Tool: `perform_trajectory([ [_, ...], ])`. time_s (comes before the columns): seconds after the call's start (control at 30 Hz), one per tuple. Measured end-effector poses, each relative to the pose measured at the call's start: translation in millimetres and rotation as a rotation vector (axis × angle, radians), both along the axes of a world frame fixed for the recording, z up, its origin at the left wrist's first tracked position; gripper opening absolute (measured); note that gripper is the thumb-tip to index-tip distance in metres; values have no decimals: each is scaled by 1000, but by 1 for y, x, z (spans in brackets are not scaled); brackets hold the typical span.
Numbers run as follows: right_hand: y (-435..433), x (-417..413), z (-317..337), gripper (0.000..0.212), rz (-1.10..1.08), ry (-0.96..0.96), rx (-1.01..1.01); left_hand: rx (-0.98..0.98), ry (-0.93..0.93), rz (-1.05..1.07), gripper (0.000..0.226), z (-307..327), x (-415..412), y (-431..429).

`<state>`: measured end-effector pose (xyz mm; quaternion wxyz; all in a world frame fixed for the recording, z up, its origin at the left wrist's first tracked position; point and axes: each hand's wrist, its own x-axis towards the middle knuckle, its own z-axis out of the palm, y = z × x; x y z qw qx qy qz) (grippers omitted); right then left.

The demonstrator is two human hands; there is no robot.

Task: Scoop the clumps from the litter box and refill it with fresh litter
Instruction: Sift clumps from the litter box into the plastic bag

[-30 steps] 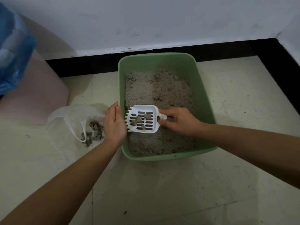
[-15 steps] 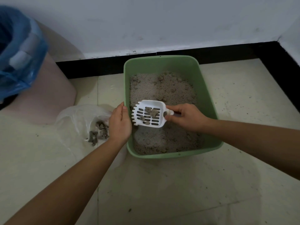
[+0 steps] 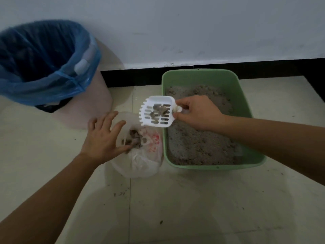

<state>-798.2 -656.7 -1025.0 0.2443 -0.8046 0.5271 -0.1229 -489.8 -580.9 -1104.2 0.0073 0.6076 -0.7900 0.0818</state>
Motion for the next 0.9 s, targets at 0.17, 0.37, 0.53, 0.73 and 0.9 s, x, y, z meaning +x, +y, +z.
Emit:
perform_trajectory([
  [0.17, 18, 58, 7, 14, 312, 493, -229, -207, 186, 125, 14, -14, 14, -2],
  [0.37, 33, 79, 6, 30, 786, 778, -680, -200, 249, 188, 16, -13, 20, -11],
  [0.53, 27, 64, 5, 49, 659, 730, -565, -238, 294, 215, 16, -12, 15, -14],
  [0.73, 10, 11, 29, 27, 35, 314, -279, -223, 667, 346, 20, 2, -48, -22],
  [0.9, 3, -59, 27, 24, -70, 400, -136, 25, 1073, 467, 40, -6, -130, -18],
])
